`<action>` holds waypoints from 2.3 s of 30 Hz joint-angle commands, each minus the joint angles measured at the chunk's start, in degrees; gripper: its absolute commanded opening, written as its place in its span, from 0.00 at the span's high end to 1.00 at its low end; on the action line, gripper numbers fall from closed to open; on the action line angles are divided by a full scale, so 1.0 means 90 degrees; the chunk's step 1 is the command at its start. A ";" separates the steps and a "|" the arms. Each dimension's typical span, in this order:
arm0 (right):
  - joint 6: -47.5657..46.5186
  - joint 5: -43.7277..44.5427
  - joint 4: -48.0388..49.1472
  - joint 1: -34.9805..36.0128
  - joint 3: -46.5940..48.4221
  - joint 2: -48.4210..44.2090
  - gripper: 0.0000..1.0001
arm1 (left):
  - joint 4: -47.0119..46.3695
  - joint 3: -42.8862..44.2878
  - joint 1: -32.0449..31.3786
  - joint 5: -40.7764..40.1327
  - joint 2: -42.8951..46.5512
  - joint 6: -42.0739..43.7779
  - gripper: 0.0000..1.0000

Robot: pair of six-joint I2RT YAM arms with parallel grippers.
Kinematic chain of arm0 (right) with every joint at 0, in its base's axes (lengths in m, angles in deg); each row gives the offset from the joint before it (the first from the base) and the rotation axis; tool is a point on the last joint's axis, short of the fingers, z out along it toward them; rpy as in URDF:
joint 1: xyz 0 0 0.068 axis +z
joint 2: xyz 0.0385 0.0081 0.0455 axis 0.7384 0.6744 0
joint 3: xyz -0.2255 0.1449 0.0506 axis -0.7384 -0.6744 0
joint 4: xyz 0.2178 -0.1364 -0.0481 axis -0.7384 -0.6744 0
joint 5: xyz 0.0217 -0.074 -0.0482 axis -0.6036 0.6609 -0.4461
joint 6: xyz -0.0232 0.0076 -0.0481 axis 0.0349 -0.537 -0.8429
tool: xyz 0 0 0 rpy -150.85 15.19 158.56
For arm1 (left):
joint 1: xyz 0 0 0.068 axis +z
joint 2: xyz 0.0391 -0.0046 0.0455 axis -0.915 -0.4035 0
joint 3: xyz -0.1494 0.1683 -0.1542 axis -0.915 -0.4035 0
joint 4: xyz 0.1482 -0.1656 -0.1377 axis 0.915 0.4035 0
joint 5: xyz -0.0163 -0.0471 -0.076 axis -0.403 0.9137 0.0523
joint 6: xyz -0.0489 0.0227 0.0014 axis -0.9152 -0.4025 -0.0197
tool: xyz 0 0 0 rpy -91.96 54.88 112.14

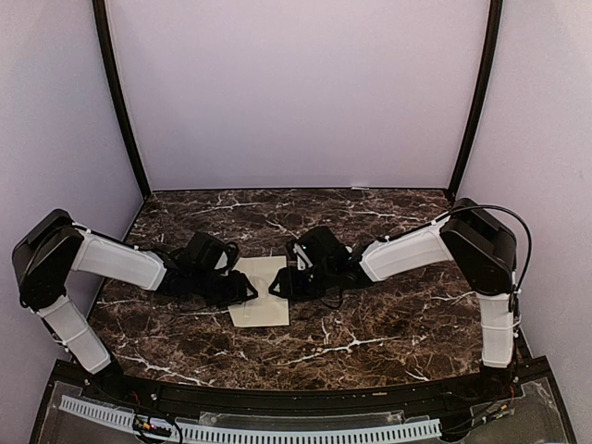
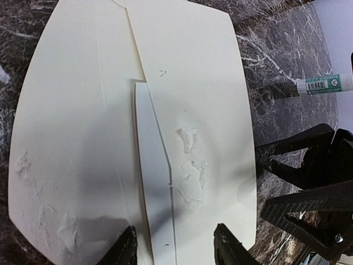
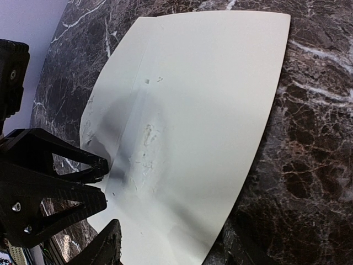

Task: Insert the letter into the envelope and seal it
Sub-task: Place the letter in the envelope, then open the solid glue cap from the solid glue.

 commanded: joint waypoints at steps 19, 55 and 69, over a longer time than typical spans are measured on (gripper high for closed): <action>0.0060 -0.0076 -0.0008 -0.0001 -0.0074 0.0264 0.41 | -0.0207 0.0124 -0.0086 0.0264 -0.0298 -0.0076 0.54; -0.0003 0.0272 -0.0153 -0.0001 -0.0140 -0.0038 0.40 | 0.0428 0.0590 -0.0223 -0.0492 0.0613 0.0430 0.45; -0.0594 0.1358 -0.1046 -0.0118 -0.0039 -0.1481 0.37 | 0.2020 0.0609 0.0450 -0.1178 0.2966 0.1039 0.28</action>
